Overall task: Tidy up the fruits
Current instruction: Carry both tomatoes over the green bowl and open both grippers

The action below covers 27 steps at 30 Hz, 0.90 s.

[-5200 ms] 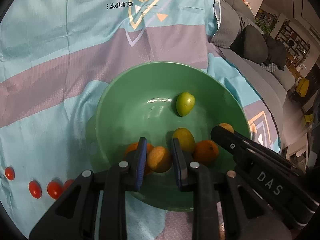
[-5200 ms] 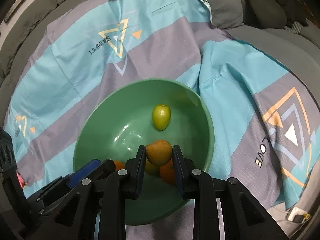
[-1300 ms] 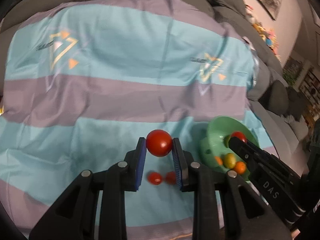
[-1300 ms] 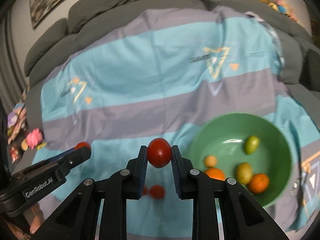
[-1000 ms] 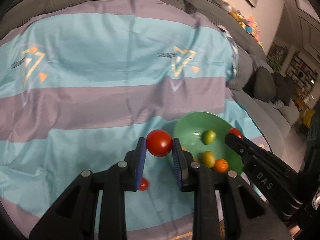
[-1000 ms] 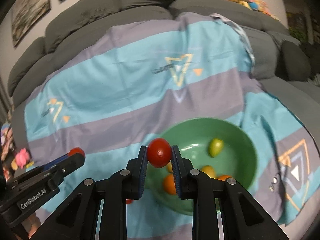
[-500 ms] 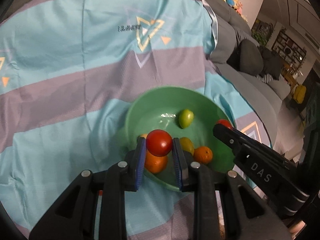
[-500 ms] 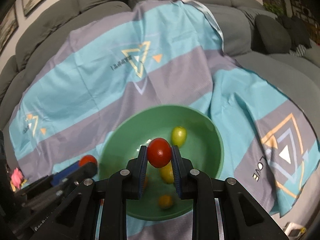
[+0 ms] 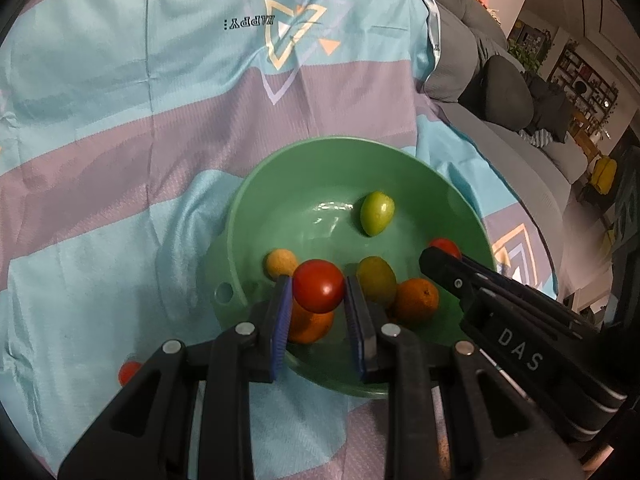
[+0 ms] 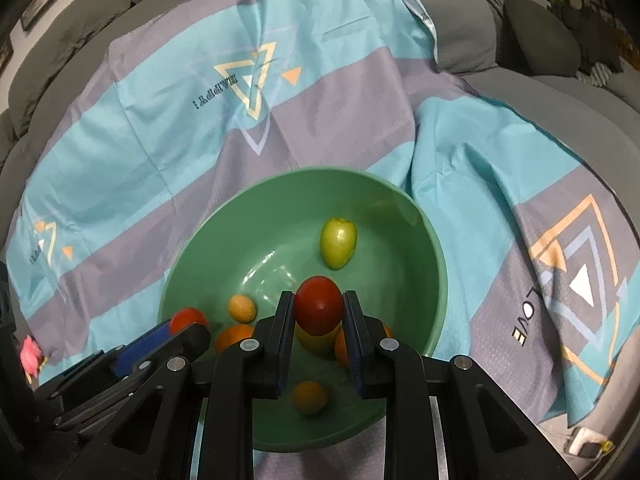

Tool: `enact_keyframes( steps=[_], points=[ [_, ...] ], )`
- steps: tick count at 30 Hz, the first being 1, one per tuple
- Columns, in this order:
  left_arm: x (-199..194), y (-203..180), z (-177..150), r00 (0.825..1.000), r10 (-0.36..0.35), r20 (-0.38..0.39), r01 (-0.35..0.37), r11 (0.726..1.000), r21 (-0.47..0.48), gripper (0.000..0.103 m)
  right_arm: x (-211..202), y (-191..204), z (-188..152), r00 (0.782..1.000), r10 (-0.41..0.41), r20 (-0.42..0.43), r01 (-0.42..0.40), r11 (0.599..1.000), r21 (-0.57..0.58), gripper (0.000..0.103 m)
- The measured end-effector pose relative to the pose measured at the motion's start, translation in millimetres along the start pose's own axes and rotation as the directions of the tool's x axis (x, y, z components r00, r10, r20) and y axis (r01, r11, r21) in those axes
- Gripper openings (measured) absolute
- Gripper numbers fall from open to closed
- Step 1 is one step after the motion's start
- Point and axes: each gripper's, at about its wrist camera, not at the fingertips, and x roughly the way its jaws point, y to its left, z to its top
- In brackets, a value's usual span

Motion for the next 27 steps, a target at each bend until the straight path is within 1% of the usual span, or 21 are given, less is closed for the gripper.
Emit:
enact_keyframes(
  steps=[12,27],
  points=[
    [10.1,0.6,-0.4,1.000,-0.003,-0.017,0.003,1.000,0.005,0.026,12.1,-1.1,-2.3,0.999,-0.038,-0.039,0.038,0.999,-0.006,0.026],
    [15.5,0.3,-1.9,1.000,0.000,-0.021,0.000,1.000,0.011,0.026,15.2,1.0,-2.8,0.997,-0.061,-0.045,0.060,0.998,-0.019,0.026]
  ],
)
